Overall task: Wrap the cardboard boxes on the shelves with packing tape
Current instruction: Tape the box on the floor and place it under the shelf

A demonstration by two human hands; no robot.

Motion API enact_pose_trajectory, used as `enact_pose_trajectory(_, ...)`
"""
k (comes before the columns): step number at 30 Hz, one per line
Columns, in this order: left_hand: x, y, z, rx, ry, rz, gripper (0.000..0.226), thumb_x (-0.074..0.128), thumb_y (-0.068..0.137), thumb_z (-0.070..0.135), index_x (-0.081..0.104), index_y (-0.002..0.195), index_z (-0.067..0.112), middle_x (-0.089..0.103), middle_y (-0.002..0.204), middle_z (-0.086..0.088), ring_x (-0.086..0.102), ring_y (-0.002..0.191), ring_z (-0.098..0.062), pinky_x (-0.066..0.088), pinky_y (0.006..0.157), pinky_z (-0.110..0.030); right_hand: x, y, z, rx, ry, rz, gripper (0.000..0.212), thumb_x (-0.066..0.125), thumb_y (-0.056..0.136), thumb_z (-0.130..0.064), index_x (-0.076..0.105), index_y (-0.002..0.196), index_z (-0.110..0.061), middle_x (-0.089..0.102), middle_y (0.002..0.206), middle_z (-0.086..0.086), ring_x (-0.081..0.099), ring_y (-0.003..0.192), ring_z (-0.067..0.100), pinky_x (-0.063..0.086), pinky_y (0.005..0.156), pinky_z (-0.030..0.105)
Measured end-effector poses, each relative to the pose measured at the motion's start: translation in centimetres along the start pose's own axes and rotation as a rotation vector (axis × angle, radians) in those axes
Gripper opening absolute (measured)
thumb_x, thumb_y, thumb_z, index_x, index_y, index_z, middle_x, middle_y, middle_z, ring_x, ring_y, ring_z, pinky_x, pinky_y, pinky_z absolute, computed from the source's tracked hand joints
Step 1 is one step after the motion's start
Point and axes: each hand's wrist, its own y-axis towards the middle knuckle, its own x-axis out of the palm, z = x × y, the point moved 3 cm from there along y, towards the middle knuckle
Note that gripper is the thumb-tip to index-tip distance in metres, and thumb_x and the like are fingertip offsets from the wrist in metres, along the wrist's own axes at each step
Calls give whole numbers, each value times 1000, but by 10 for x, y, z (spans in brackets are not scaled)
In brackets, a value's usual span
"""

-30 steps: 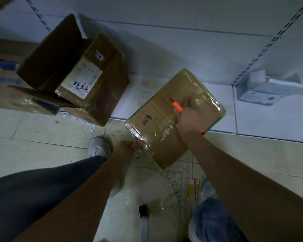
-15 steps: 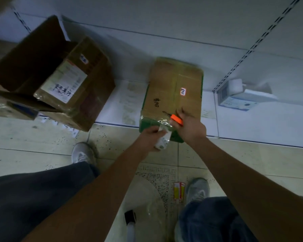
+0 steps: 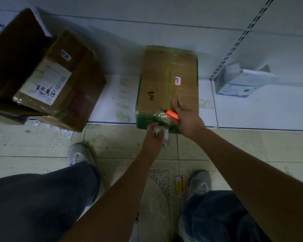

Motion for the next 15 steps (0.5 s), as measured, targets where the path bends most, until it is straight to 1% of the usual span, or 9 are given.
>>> enact_pose_trajectory(1,2,0,2,-17,-39,-4,25,51,102,13,41,125,19,60,118,-22,69,72,-23,59,57,-28,-7,-4,-1,-25,19,-20,67,47,102,-38,16,157,-15,12,165,9,49,127,30,40,107,41)
enact_pose_trajectory(2,4,0,3,-28,-57,-3,23,49,102,10,43,123,18,59,120,-22,69,73,-23,60,56,-28,-15,-9,-1,-38,14,-3,57,47,103,-32,26,153,-15,28,158,13,54,120,30,44,102,41)
enact_pose_trajectory(4,5,-1,5,-49,-90,-16,21,48,103,7,44,122,16,59,124,-23,70,81,-25,60,57,-28,-32,-21,-4,-23,-102,98,38,49,101,-21,42,138,-16,60,123,12,61,91,27,51,78,38)
enact_pose_trajectory(5,5,0,5,-59,-93,-14,21,48,102,6,45,121,15,58,126,-24,70,88,-28,60,57,-27,-36,-26,-8,-19,-202,125,32,51,99,-16,45,131,-15,64,104,8,58,76,24,48,68,35)
enact_pose_trajectory(7,3,0,5,-78,-107,-15,20,49,102,6,46,120,13,57,128,-25,67,96,-32,60,56,-26,-32,-34,-22,-41,-327,97,24,54,95,-12,50,119,-14,60,82,0,51,62,18,40,60,30)
enact_pose_trajectory(9,1,2,5,-81,-92,-4,20,50,102,8,47,122,8,58,123,-22,68,85,-21,56,51,-19,-18,-38,-31,-64,-352,3,21,58,93,-14,53,114,-14,59,80,-3,58,67,19,39,61,29)
enact_pose_trajectory(11,0,4,7,-56,-36,-15,26,49,103,10,47,127,0,60,115,-16,67,68,-3,50,48,-12,-4,-37,-31,-66,-326,-63,20,60,93,-17,56,113,-13,64,90,1,62,78,22,41,64,29)
enact_pose_trajectory(12,0,7,7,-50,-30,-35,28,49,104,11,46,129,-1,61,117,-16,68,68,-4,51,49,-13,2,-37,-27,-45,-289,-77,17,56,96,-17,58,112,-13,64,89,0,61,77,20,44,64,30)
enact_pose_trajectory(15,-2,10,5,-78,-39,-58,26,51,103,15,47,126,4,60,123,-18,70,79,-30,55,51,-22,8,-41,-11,31,-275,-48,18,44,100,-11,58,111,-11,63,88,2,61,74,17,54,69,31)
